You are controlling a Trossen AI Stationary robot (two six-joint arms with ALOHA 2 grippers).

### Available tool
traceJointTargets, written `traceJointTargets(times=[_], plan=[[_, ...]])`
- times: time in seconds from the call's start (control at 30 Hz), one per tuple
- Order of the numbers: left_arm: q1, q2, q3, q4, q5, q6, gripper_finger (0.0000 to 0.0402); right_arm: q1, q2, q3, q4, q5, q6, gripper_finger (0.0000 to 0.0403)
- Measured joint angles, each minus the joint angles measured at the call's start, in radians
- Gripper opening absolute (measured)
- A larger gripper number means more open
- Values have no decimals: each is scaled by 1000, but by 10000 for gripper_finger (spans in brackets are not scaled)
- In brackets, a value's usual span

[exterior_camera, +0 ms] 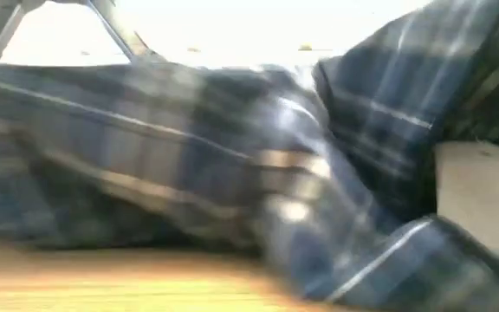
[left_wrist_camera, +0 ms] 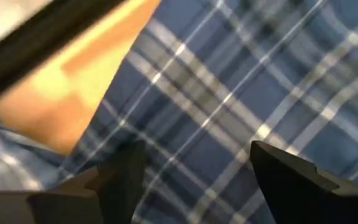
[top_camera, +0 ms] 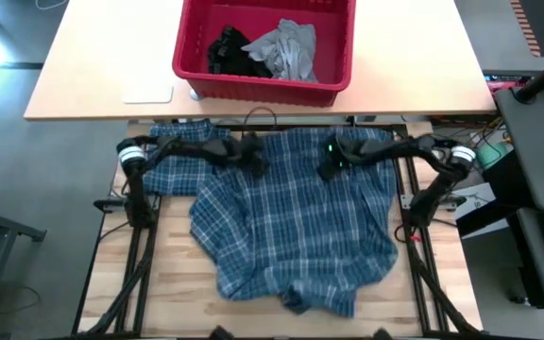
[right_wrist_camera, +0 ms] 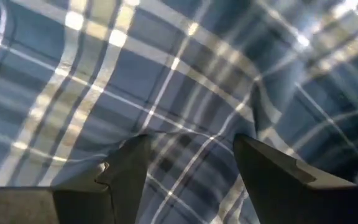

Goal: Fold Laundry from Bin
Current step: Fold the blue patterned long sleeve shirt

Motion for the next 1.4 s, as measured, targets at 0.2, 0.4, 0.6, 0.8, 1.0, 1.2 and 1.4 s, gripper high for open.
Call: traceJointTargets(times=[0.2,0.4,0.6,0.8,1.0,1.2,1.4], plan=[[46,-62,185,-240,5,183,273,-17,-112,173,-176,9,-246,233],[-126,-233,231,-360,120,311,273,173,-369,162,-391,-6,-243,233],[-452,-332,209,-382,205,220,273,614,-601,101,-446,-40,12,233],[-698,-288,172,-326,206,-73,273,1132,-570,92,-334,157,255,233],[-719,-197,119,-288,94,-320,266,1404,-304,210,-295,239,429,233],[-704,-70,86,-281,123,-387,256,1444,23,497,-509,241,494,233],[-707,38,93,-279,182,-358,251,1431,269,752,-741,255,587,227]])
